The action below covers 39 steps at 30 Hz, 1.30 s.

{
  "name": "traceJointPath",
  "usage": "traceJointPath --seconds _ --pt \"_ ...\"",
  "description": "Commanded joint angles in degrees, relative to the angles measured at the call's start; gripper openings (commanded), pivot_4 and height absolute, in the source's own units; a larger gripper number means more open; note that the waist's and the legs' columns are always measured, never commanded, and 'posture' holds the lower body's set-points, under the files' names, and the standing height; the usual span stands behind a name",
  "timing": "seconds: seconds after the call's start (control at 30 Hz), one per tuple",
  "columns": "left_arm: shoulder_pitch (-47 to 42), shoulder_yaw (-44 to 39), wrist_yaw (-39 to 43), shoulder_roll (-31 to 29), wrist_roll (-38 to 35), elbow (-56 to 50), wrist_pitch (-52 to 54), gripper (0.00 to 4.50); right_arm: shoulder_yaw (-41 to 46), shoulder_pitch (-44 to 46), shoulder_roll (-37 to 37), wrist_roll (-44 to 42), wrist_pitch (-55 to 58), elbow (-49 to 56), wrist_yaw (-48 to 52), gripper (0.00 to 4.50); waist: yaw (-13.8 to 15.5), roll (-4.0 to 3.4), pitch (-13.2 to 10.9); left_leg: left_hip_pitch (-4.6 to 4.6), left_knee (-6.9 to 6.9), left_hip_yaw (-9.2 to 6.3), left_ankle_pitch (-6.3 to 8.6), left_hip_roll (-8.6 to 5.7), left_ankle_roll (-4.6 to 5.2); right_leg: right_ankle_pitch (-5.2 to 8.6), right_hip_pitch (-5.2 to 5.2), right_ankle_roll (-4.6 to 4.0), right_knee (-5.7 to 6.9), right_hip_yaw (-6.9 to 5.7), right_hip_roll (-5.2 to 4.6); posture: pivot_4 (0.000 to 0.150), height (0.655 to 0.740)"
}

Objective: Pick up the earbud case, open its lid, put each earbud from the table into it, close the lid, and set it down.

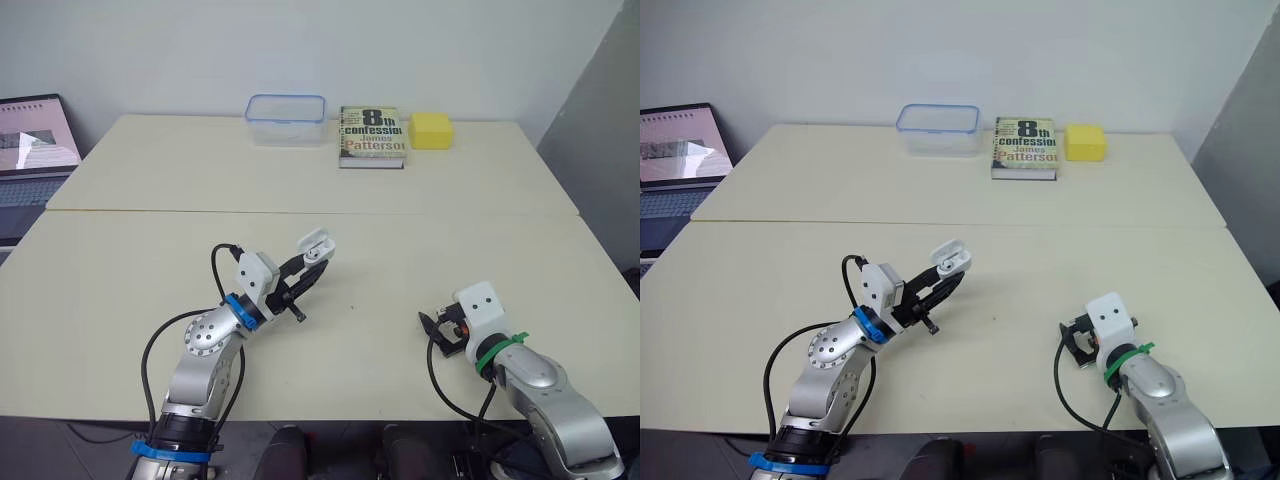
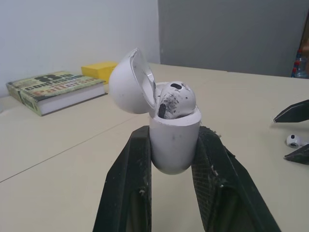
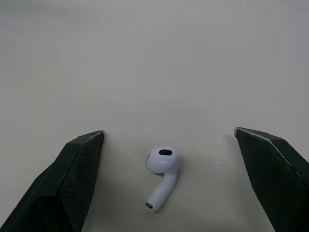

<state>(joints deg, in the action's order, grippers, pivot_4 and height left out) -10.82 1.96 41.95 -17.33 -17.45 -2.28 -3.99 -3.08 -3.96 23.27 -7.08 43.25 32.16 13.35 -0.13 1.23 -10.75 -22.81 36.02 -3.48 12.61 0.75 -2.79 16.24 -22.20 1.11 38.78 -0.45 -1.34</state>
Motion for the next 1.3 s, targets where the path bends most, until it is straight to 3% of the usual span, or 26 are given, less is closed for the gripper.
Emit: traceJointPath --seconds 0.03,0.07,0.4,0.6,0.7,0.87,1.07,1.3 --pt "-0.3 0.1 -0.2 -0.1 -0.2 -2.6 -0.3 0.75 1.4 -1.3 -1.0 -0.6 2.1 -0.5 -0.3 4.14 0.0 0.00 0.0 0.01 0.00 0.00 0.00 0.00 0.00 0.00 0.00 0.00 0.01 0.00 0.00 0.150 0.7400" --pt "-0.3 0.1 -0.2 -0.2 -0.2 -2.7 -0.3 0.75 1.7 -1.5 -1.3 -0.8 2.8 0.0 -0.4 3.96 0.0 0.00 0.0 0.01 0.00 -0.01 0.00 0.02 0.00 0.00 0.00 0.00 0.01 0.00 0.01 0.150 0.7400" --pt "0.1 0.1 -0.7 -0.4 -0.2 -3.9 0.6 0.75 5.5 -2.5 -1.3 -5.7 9.8 6.4 1.7 0.39 0.2 0.00 0.0 -0.05 0.02 -0.03 0.00 -0.03 0.00 0.00 0.01 0.00 -0.03 -0.02 -0.03 0.150 0.7400" --pt "0.4 0.1 -0.8 -0.4 -0.3 -4.9 1.5 0.75 5.9 -0.7 15.4 -10.9 4.9 7.5 20.0 0.40 0.0 0.00 0.0 -0.06 0.01 0.01 0.00 -0.04 0.00 0.00 -0.01 0.00 -0.05 -0.01 -0.03 0.150 0.7400" --pt "1.3 0.4 -1.0 -0.4 -0.2 -5.8 1.7 0.75 6.5 1.0 29.0 -11.1 -5.5 1.4 35.6 0.40 0.0 -0.03 0.0 -0.05 0.02 0.01 0.00 -0.04 0.01 0.00 -0.01 0.00 -0.07 -0.01 -0.01 0.150 0.7400" --pt "3.2 0.8 -2.4 0.0 -0.1 -8.2 2.8 0.75 4.1 4.7 41.7 -7.9 -22.7 -12.2 52.7 0.40 0.0 0.00 0.0 -0.04 -0.01 0.01 0.01 0.00 0.01 0.00 0.02 0.00 -0.13 -0.05 0.02 0.150 0.7400" --pt "5.6 1.0 -4.2 0.1 -0.3 -11.2 4.5 0.75 -2.0 10.2 44.2 -1.9 -38.0 -24.9 61.9 0.40 0.0 0.01 0.0 -0.02 0.02 0.05 0.00 0.01 0.01 0.00 0.02 0.00 -0.10 0.00 0.01 0.150 0.7400" --pt "6.4 1.0 -4.8 -0.2 -0.2 -12.1 4.9 0.75 -7.0 14.1 42.8 1.3 -42.5 -31.2 67.2 0.40 0.0 0.00 0.0 0.00 0.03 0.07 0.00 0.00 0.00 0.00 0.02 0.00 -0.07 0.03 0.00 0.150 0.7400"
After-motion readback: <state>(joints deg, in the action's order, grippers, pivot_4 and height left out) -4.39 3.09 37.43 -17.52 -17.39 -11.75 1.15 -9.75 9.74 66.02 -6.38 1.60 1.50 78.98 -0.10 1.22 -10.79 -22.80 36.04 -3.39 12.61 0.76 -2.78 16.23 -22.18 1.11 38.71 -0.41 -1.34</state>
